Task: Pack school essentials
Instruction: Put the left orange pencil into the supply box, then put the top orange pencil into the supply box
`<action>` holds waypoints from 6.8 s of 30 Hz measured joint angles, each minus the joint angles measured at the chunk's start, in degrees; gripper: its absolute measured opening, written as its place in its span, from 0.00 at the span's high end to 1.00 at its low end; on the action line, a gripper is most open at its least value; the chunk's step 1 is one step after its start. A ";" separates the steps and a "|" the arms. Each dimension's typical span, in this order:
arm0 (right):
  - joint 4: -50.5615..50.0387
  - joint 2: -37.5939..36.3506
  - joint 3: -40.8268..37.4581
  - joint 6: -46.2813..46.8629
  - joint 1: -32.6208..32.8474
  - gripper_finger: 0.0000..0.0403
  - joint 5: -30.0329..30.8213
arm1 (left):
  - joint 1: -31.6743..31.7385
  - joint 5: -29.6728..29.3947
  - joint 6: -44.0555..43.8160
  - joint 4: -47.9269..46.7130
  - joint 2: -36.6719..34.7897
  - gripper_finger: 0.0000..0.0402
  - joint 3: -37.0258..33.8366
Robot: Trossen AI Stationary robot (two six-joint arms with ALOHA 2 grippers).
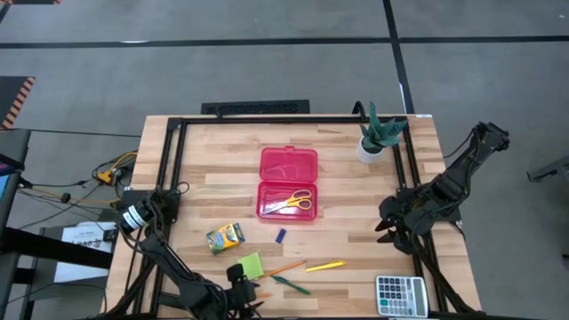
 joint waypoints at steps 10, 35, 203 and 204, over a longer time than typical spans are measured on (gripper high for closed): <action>-0.01 0.00 0.00 1.74 -3.39 0.49 -0.02 | -0.09 -1.15 3.70 7.31 0.00 0.44 -5.62; -1.15 -0.02 0.00 2.72 -4.39 0.49 -0.26 | 0.11 -1.19 5.98 10.21 8.70 0.71 -0.95; 100.36 78.16 -7.36 -33.15 -14.54 0.85 24.46 | 7.06 -9.89 -24.47 -48.98 -12.20 0.52 19.29; 100.40 78.16 -7.38 -33.06 -14.60 0.87 24.48 | 7.06 -9.87 -24.50 -48.97 -12.20 0.52 19.29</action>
